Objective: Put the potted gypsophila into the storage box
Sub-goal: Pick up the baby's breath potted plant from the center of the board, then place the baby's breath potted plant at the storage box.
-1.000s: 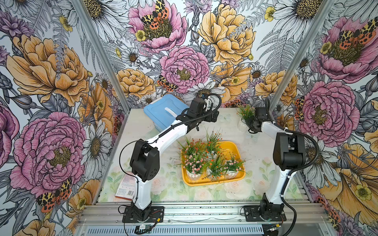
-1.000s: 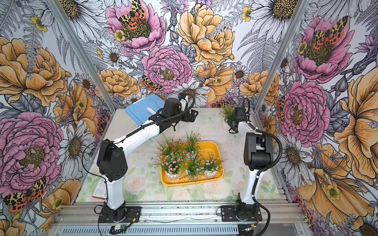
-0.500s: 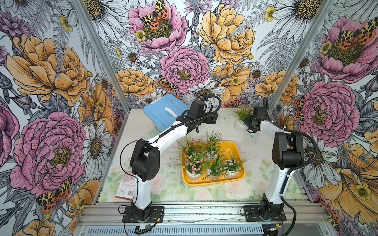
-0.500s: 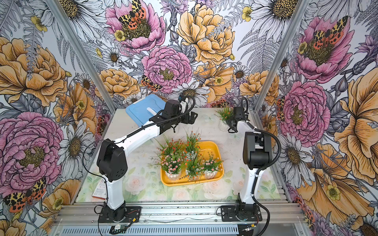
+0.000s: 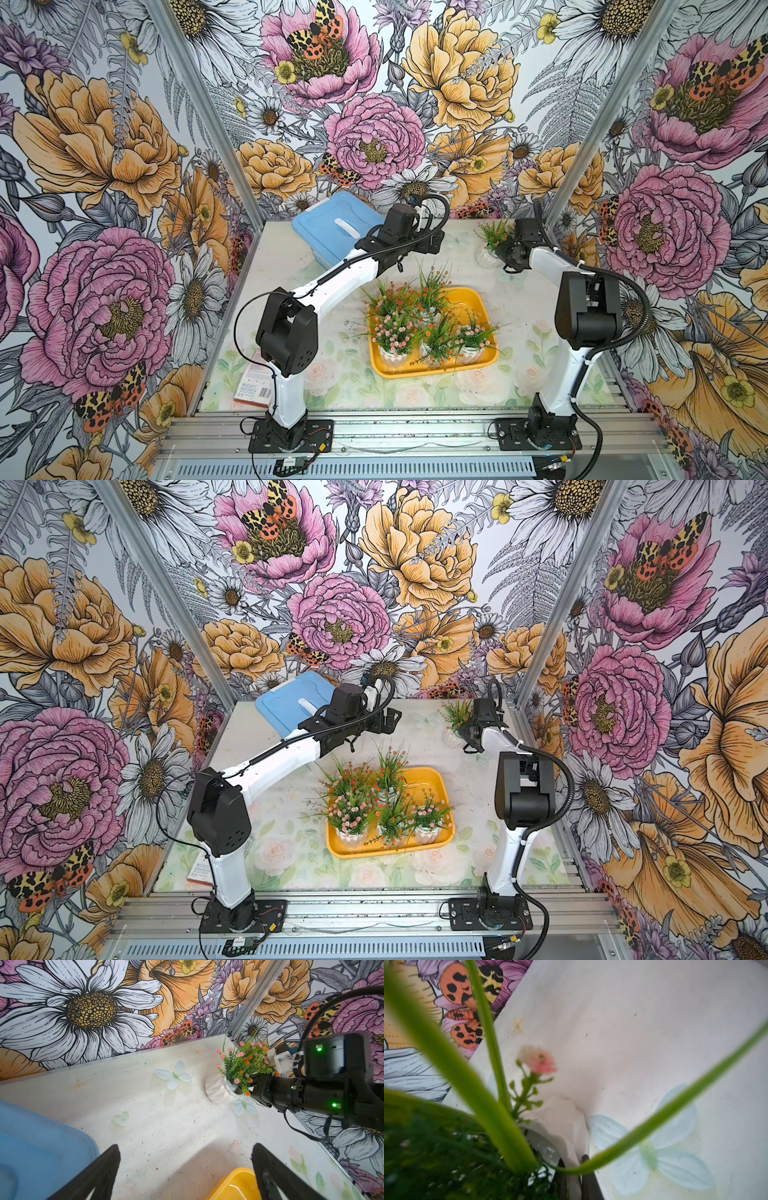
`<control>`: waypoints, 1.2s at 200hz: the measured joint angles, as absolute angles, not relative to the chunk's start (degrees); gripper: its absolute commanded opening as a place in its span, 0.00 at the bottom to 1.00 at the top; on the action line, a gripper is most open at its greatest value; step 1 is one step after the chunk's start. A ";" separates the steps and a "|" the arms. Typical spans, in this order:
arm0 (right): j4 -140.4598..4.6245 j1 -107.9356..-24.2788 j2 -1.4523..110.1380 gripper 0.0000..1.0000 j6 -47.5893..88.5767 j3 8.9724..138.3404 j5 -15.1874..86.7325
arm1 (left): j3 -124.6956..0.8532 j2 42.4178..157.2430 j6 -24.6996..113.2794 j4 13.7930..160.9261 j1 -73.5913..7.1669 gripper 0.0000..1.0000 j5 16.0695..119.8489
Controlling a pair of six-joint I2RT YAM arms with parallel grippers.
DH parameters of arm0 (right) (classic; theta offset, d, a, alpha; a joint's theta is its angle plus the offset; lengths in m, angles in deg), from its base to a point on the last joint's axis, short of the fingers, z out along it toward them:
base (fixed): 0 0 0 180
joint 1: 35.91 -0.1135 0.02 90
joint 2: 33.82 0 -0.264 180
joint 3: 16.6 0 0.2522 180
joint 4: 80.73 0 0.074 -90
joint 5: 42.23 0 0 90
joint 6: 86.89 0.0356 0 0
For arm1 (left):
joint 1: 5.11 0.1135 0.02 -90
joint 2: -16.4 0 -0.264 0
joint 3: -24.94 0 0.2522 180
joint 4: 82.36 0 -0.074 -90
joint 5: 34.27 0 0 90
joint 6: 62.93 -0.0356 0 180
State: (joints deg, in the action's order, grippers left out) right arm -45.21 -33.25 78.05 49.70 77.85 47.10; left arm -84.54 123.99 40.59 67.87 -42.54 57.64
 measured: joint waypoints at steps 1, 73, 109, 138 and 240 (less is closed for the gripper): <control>-45.06 -33.29 77.94 0.00 49.65 77.79 47.06 | -84.50 123.95 40.59 67.87 -42.57 0.99 57.64; -39.81 -38.41 62.36 0.00 48.52 71.23 47.10 | -77.09 116.01 40.63 67.91 -44.23 0.99 57.42; -39.74 -43.87 55.08 0.00 48.56 66.79 48.15 | -71.60 110.55 40.83 67.85 -44.75 0.99 56.66; -39.39 -48.29 50.71 0.00 48.39 63.14 48.15 | -66.18 105.44 41.88 67.85 -44.75 0.99 56.18; -35.37 -59.13 37.84 0.00 48.71 52.93 52.98 | -52.91 90.29 45.05 67.87 -45.01 0.99 52.64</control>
